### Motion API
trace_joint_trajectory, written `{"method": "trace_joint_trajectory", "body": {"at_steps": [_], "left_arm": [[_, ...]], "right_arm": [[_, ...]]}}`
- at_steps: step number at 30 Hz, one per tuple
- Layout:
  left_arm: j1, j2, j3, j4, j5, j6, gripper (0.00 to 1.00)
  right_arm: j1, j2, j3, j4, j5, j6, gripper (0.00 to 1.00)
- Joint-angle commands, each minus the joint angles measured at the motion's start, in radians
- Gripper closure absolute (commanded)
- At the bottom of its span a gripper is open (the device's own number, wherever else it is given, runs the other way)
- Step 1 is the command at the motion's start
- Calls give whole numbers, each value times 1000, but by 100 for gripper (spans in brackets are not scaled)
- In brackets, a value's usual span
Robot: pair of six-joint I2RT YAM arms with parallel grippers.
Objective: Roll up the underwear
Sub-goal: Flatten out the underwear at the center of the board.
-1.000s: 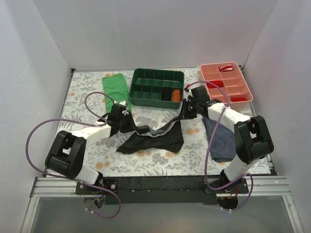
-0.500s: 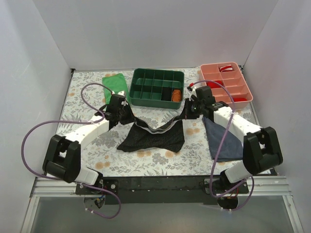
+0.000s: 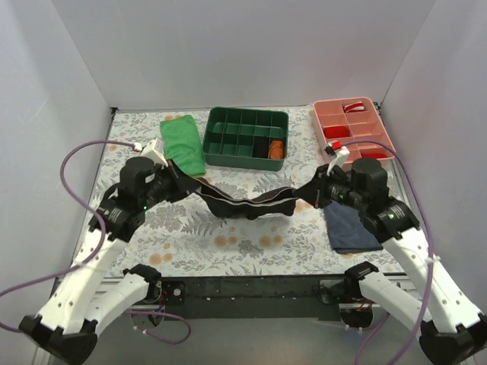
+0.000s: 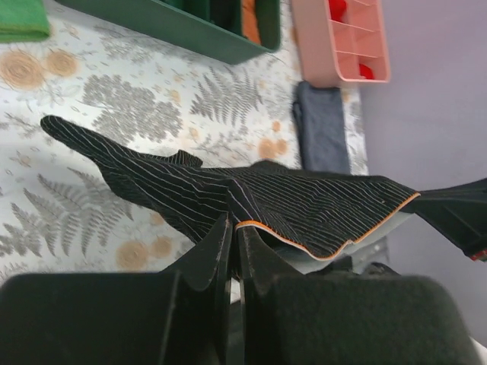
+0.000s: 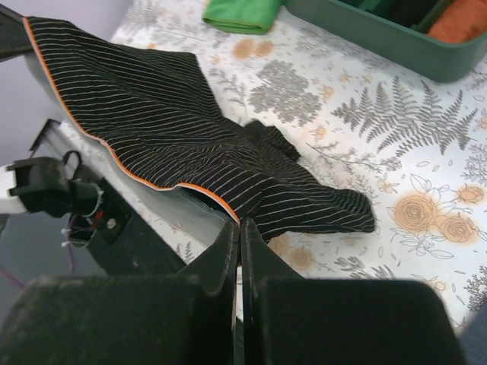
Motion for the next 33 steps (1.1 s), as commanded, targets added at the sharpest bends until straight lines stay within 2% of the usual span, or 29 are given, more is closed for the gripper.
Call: {"method": "trace_joint_trajectory", "body": {"at_steps": [1,5,8,10,13,15,19,21,26,27,29,33], "left_arm": [[-10,-134,42,-167,93,-97,100],[-10,-217,65,-240,125,-161,100],[-10,-217,126,-294,130,-191,100],[-10,-172,155,-334,107,-191,100],[-10,-104,157,-363,34,-168,100],[-10,-52,119,-360,-15,-149,100],[-10,86,21,-249,-23,-134,100],[-9,177,-2,-161,-40,-129,100],[2,422,83,-70,-92,-45,95],[7,512,105,-63,-91,-33,96],[19,585,157,-35,-94,-8,96],[44,711,227,9,-82,21,93]], "right_arm": [[6,-120,44,-66,-124,17,99],[8,-181,89,-101,-208,27,99],[8,-180,126,-134,-262,27,99],[8,-174,127,-152,-235,50,99],[8,-94,132,-201,-103,66,99],[8,-18,106,-212,9,89,99],[6,165,87,-161,81,75,99],[5,307,103,-106,80,52,99],[-23,646,254,-98,109,-14,99],[-29,691,288,-106,105,-20,99],[-41,794,374,-108,98,-36,99],[-55,891,448,-86,134,-33,99]]}}
